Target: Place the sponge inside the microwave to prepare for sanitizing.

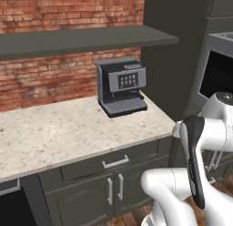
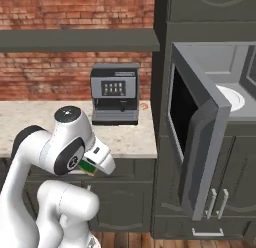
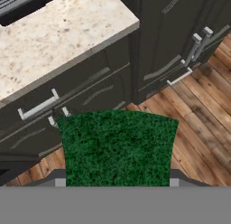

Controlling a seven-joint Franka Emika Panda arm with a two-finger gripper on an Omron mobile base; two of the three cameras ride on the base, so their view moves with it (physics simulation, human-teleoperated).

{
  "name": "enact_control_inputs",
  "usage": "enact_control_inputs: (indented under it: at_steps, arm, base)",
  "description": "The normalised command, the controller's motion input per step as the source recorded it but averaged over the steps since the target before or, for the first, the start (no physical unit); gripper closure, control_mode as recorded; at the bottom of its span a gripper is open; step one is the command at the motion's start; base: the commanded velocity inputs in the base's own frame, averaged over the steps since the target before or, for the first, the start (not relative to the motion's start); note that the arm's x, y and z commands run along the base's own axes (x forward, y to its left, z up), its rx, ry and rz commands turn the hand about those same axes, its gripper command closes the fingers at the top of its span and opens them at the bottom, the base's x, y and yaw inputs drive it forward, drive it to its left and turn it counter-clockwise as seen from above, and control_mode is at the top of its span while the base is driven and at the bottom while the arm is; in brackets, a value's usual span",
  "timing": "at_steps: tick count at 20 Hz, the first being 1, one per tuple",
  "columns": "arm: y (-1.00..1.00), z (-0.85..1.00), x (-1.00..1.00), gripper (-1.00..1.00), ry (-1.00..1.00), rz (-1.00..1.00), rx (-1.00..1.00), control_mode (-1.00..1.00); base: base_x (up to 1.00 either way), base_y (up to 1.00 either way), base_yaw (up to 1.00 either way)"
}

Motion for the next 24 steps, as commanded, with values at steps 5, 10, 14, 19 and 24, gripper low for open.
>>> enact_control_inputs:
  at_steps: [5, 10, 14, 19, 24]
  arm:
    - [0.0, 0.0, 0.0, 1.0, 0.0, 0.0, 0.0, 1.0]
    - [0.0, 0.0, 0.0, 1.0, 0.0, 0.0, 0.0, 1.0]
    - [0.0, 0.0, 0.0, 1.0, 0.0, 0.0, 0.0, 1.0]
    - [0.0, 0.0, 0.0, 1.0, 0.0, 0.0, 0.0, 1.0]
    - [0.0, 0.0, 0.0, 1.0, 0.0, 0.0, 0.0, 1.0]
  base:
    - [-0.71, 0.0, 0.0]
    - [-0.74, 0.03, 0.0]
    - [-0.76, 0.08, 0.0]
    - [-0.67, 0.07, 0.13]
    - [-0.22, -0.26, 0.31]
